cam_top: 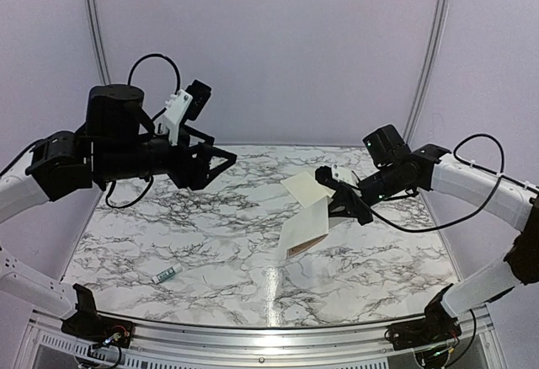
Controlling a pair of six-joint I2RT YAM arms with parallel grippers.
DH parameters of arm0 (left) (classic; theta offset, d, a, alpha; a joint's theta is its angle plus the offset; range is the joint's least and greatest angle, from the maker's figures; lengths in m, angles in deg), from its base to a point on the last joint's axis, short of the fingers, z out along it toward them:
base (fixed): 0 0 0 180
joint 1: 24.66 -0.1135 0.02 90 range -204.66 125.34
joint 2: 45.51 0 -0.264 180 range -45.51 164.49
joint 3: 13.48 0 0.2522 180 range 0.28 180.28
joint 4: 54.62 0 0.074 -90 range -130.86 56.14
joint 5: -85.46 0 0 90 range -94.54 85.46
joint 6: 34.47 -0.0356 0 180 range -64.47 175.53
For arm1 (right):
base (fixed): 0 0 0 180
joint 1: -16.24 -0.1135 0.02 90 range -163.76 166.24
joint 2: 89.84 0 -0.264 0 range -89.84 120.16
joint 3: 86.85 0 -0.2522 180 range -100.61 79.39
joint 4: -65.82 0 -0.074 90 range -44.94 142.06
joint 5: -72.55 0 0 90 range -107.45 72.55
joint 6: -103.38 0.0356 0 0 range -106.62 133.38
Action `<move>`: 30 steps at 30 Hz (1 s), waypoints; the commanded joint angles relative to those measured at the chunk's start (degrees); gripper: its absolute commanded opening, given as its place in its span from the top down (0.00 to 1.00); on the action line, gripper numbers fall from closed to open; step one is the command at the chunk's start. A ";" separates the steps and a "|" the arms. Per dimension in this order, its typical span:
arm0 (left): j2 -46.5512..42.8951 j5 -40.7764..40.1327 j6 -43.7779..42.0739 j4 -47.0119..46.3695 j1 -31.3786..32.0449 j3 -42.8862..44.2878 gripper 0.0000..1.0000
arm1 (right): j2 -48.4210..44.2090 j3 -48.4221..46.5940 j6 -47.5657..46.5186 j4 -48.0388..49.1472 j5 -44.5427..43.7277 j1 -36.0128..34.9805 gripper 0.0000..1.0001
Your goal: Place the letter into the envelope and seal it
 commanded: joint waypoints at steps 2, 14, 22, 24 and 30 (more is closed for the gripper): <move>2.21 -7.86 -2.97 -4.79 0.13 -5.36 0.23 | -1.36 -1.07 -3.61 2.42 -0.20 -3.80 1.00; 15.69 20.06 -16.39 -14.77 0.13 -4.47 0.28 | 6.39 -11.38 -4.51 -7.04 9.24 -6.33 1.00; 16.96 27.59 -11.36 -25.20 -0.78 -10.90 0.36 | 6.98 -15.54 -5.71 -12.91 14.26 -7.25 1.00; 17.64 29.71 -9.28 -27.06 -0.91 -11.26 0.42 | 7.46 -16.62 -5.85 -13.35 14.53 -7.61 1.00; 17.74 35.46 -4.76 -32.33 -1.74 -13.29 0.59 | 8.56 -18.08 -5.96 -13.71 13.68 -7.89 1.00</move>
